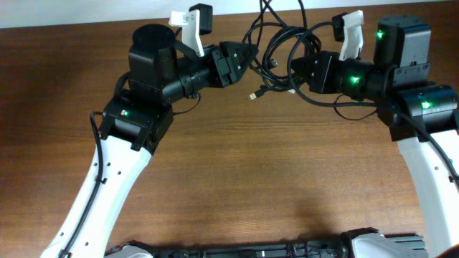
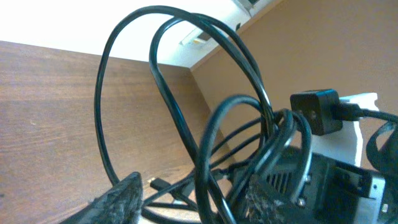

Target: Untangle cables

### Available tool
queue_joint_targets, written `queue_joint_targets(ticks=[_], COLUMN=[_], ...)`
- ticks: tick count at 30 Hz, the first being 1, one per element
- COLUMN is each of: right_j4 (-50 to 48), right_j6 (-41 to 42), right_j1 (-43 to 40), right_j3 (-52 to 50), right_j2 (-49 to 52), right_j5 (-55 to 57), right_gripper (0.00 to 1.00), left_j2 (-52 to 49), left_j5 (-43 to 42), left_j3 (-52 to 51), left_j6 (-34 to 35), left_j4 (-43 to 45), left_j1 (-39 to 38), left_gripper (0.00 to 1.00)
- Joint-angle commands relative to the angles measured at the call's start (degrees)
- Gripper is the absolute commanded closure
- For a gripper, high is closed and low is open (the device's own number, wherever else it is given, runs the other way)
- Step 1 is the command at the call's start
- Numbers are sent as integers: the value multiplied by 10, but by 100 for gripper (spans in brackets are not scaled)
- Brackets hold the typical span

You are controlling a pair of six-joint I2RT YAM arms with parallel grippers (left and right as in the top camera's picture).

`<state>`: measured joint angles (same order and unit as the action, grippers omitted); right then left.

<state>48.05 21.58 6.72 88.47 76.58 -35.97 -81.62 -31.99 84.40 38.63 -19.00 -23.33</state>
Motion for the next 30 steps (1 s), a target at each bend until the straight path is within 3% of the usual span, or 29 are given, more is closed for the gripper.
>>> queue_joint_targets(ticks=[1,10,13,15,20,30], right_j4=[-6,-3,-3,-3,9,97], right_j6=[-51,-91,-92,-92,-94,-94], right_j1=[0,1,1,1,0,0], right_j3=[-1,-1,-1,-1,-1,-1], right_j2=[-2,-2,-2,-2,-2,-2], right_j5=[-45,-78,-78,-73,-53,170], right_gripper=[96,96,96,96,96,96], left_j2=[10,10,10,10,10,16], left_j5=[19,19,18,18,18,-4], left_j3=[11,11,11,11,11,12], left_j6=[-3,-3,9,12,16,21], left_j4=[3,3,3,3,3,9], left_j1=[2,1,0,-3,-3,41], left_gripper=[57,58,74,100,100,100])
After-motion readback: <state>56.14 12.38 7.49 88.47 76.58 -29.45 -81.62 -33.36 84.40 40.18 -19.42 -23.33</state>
